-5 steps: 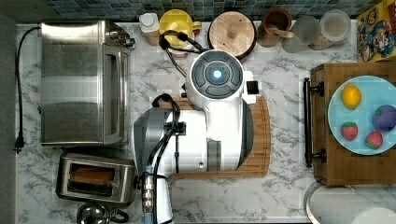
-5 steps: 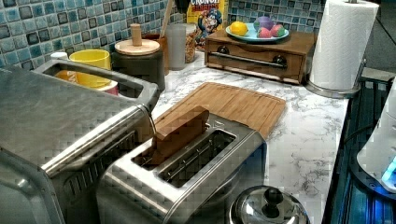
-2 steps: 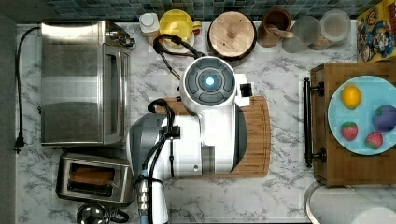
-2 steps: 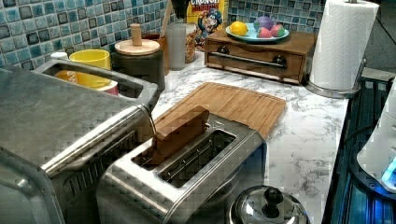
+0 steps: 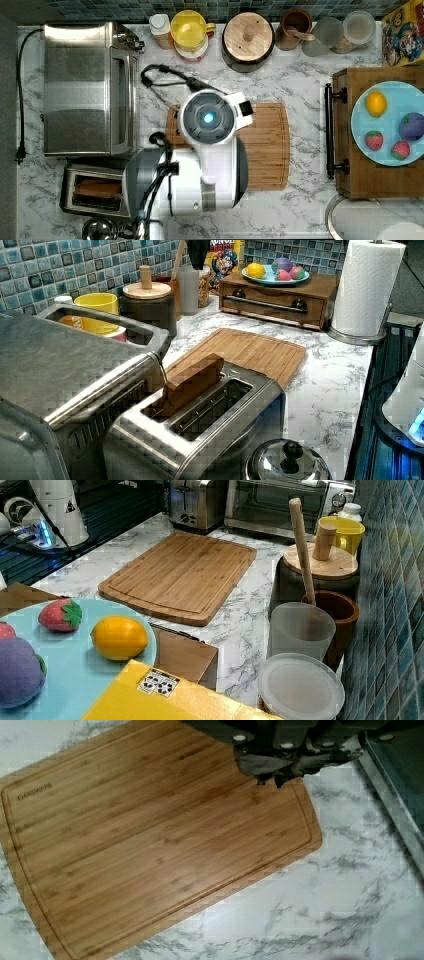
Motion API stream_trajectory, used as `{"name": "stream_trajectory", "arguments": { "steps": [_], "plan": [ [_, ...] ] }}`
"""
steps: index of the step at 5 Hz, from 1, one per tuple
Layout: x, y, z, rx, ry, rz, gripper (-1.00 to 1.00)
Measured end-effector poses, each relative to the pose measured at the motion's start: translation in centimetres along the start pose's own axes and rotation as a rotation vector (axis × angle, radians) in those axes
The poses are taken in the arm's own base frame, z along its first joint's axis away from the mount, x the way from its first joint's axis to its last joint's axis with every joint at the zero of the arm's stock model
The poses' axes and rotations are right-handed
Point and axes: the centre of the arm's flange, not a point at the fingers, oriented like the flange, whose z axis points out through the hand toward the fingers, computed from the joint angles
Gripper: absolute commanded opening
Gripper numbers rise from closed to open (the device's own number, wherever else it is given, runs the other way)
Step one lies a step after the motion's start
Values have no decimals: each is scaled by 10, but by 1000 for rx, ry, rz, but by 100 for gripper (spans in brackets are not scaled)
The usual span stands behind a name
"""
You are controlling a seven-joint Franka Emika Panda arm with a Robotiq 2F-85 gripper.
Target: Turn on the toaster.
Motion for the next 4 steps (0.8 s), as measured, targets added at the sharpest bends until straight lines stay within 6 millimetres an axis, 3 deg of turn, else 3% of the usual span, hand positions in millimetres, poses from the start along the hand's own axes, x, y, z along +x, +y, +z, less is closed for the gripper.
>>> {"name": "stream_trajectory", "arguments": {
  "steps": [2, 3, 4],
  "plan": [
    [-67, -35, -10, 54, 12, -123, -100],
    [-85, -53, -1, 37, -4, -171, -100],
    [-96, -67, 25, 11, -53, -208, -100]
  ]
}}
